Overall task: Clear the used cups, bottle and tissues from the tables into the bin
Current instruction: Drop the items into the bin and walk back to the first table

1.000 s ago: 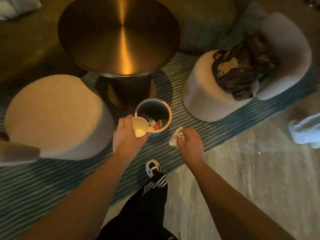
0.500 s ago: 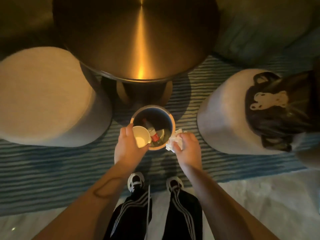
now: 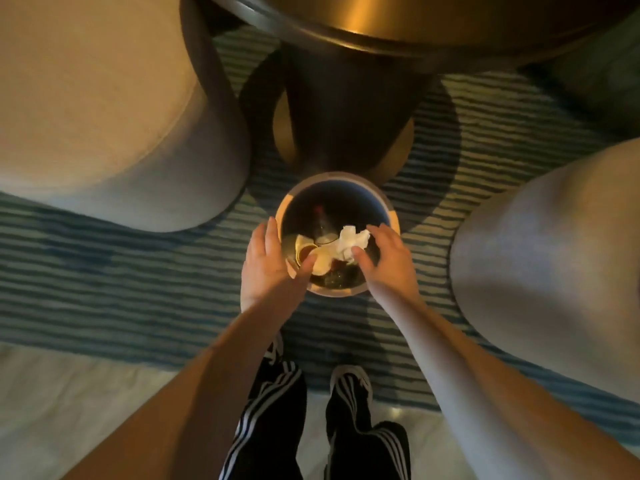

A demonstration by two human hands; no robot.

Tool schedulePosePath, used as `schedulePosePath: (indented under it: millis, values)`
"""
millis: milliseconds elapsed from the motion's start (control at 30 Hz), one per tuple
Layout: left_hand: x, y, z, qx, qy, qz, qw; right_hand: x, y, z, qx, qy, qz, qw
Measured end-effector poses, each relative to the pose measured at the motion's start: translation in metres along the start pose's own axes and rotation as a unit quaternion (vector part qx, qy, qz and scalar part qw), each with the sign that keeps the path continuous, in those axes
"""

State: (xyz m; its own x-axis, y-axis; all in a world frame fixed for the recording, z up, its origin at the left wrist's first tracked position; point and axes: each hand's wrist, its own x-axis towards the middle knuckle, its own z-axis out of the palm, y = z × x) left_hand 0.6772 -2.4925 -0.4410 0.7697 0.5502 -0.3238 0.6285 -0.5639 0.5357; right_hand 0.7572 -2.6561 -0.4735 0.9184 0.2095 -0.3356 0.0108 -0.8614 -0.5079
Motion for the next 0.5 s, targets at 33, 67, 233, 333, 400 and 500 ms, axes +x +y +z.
schedulePosePath:
  millis: [33,67,233,333,400,500]
  values:
    - [-0.004,-0.002,-0.010,0.005,0.001,-0.010,1.000,-0.005,-0.004,-0.009,-0.005,-0.002,-0.005,1.000]
    - [-0.009,-0.002,-0.022,0.011,0.004,-0.015,1.000,-0.010,-0.010,-0.019,-0.006,-0.007,-0.010,1.000]
    - [-0.050,0.020,-0.111,0.031,0.046,-0.007,0.998,-0.049,-0.066,-0.091,-0.002,-0.037,-0.057,0.998]
    - [-0.085,0.041,-0.172,0.041,0.073,-0.004,0.996,-0.080,-0.109,-0.141,-0.005,-0.052,-0.087,0.995]
    - [-0.111,0.052,-0.210,0.051,0.095,-0.011,0.994,-0.100,-0.136,-0.172,-0.014,-0.058,-0.110,0.992]
    - [-0.150,0.061,-0.259,0.059,0.134,-0.040,0.988,-0.128,-0.174,-0.209,-0.025,-0.067,-0.157,0.985]
